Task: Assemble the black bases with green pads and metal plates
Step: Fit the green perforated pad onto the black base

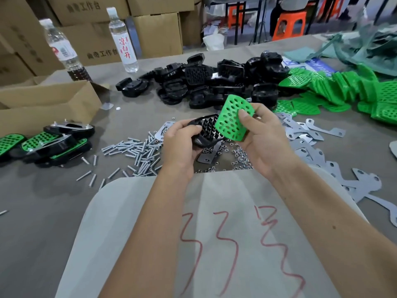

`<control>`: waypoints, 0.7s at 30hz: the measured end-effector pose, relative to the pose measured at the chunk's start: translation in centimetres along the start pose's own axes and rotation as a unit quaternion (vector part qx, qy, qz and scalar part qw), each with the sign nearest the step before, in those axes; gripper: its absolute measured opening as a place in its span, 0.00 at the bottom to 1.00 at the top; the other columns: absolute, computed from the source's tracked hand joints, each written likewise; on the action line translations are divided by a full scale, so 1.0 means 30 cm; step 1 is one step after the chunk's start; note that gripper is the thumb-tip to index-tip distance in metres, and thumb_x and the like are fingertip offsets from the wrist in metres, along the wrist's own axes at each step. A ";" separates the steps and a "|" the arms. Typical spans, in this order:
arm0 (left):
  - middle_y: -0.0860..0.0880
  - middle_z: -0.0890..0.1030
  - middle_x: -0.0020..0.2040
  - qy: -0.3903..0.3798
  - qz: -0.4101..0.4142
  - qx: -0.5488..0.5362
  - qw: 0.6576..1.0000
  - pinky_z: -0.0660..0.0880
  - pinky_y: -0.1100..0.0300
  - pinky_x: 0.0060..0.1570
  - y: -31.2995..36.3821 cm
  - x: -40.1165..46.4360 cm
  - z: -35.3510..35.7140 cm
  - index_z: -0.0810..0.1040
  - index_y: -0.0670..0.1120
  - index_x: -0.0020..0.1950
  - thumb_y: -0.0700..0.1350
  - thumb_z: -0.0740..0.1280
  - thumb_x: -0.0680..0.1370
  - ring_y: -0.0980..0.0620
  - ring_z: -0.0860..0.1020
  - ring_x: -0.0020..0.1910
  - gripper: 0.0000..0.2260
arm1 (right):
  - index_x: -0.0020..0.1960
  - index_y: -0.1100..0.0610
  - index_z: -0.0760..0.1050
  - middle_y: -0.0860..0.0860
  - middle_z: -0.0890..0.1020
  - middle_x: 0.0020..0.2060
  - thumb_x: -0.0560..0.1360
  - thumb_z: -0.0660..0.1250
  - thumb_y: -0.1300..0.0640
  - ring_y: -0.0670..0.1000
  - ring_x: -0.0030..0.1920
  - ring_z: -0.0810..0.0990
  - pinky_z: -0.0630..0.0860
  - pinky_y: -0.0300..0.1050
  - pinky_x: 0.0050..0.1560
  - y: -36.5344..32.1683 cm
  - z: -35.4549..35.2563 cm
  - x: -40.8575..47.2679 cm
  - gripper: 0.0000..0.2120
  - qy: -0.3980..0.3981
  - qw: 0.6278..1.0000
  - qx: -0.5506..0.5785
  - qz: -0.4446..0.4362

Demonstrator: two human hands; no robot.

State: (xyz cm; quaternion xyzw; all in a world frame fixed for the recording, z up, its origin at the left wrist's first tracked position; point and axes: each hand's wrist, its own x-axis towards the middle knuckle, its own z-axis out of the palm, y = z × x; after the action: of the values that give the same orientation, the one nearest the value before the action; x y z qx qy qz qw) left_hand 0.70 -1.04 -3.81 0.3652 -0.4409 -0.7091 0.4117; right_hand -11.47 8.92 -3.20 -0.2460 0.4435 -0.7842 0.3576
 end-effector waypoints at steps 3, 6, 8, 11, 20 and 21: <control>0.42 0.84 0.39 -0.005 -0.003 0.002 1.000 0.84 0.46 0.39 -0.007 0.000 0.006 0.80 0.40 0.48 0.31 0.65 0.76 0.44 0.83 0.37 0.07 | 0.42 0.57 0.71 0.56 0.85 0.43 0.80 0.68 0.67 0.58 0.48 0.87 0.84 0.60 0.47 0.004 -0.004 -0.001 0.12 0.048 0.997 -0.045 -0.044; 0.42 0.84 0.39 -0.007 -0.012 -0.003 1.000 0.83 0.51 0.35 -0.008 -0.006 0.007 0.80 0.38 0.53 0.31 0.65 0.76 0.45 0.84 0.36 0.08 | 0.38 0.57 0.68 0.55 0.86 0.42 0.79 0.69 0.69 0.62 0.52 0.87 0.83 0.68 0.53 0.003 -0.009 -0.004 0.16 0.048 0.997 -0.026 -0.050; 0.41 0.83 0.41 -0.002 -0.014 -0.002 1.000 0.82 0.52 0.34 -0.006 -0.006 0.005 0.80 0.36 0.56 0.31 0.65 0.76 0.45 0.83 0.37 0.10 | 0.37 0.57 0.67 0.56 0.86 0.42 0.79 0.69 0.69 0.63 0.53 0.87 0.81 0.71 0.56 0.003 -0.005 -0.004 0.17 0.047 0.997 -0.015 -0.052; 0.40 0.83 0.43 0.004 -0.013 -0.005 1.000 0.82 0.51 0.37 -0.006 -0.003 0.003 0.80 0.36 0.57 0.32 0.65 0.75 0.43 0.83 0.41 0.11 | 0.37 0.57 0.66 0.56 0.85 0.42 0.79 0.68 0.70 0.62 0.54 0.87 0.82 0.69 0.56 0.003 -0.003 -0.005 0.18 0.036 0.998 0.004 -0.053; 0.41 0.84 0.44 -0.019 0.002 -0.045 0.999 0.82 0.53 0.38 -0.006 0.009 -0.004 0.80 0.43 0.46 0.32 0.65 0.78 0.44 0.83 0.41 0.07 | 0.56 0.59 0.72 0.62 0.82 0.54 0.80 0.65 0.73 0.61 0.57 0.85 0.84 0.56 0.52 0.014 -0.012 0.010 0.11 0.039 0.997 0.011 -0.065; 0.41 0.84 0.44 -0.018 -0.001 -0.053 0.998 0.83 0.51 0.40 -0.007 0.012 -0.004 0.80 0.42 0.46 0.32 0.65 0.78 0.44 0.83 0.42 0.07 | 0.62 0.59 0.73 0.61 0.80 0.56 0.81 0.64 0.73 0.59 0.57 0.85 0.84 0.56 0.54 0.016 -0.011 0.014 0.14 0.041 0.997 -0.002 -0.062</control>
State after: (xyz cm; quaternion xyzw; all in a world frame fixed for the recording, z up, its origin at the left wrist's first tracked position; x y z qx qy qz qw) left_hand 0.61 -1.33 -4.11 0.3310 -0.4094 -0.7383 0.4216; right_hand -11.80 8.61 -3.75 -0.2411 0.4435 -0.8134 0.2890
